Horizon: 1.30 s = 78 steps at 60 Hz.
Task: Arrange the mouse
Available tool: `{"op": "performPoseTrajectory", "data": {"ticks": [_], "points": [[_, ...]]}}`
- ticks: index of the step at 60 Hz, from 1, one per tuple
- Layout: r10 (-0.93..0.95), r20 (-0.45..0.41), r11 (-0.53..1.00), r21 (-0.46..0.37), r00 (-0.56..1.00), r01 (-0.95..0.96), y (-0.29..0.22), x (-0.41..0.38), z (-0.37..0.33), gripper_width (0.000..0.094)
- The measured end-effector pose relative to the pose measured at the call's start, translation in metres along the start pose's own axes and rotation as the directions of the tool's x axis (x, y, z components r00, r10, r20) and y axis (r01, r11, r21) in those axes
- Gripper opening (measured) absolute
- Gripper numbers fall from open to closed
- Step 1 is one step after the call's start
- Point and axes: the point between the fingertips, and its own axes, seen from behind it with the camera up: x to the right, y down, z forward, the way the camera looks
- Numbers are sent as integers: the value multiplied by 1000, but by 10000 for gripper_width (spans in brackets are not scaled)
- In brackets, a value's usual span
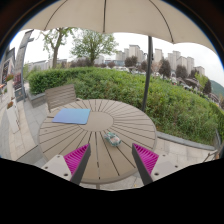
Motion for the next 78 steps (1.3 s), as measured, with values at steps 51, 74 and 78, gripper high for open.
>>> {"op": "performPoseTrajectory", "data": {"ticks": [51,74,78], "points": [[33,65,993,-112,997,-26,39,27,246,863],[27,57,987,-158,998,-18,41,24,261,855],[30,60,986,-163,998,-20,41,22,261,705]]}}
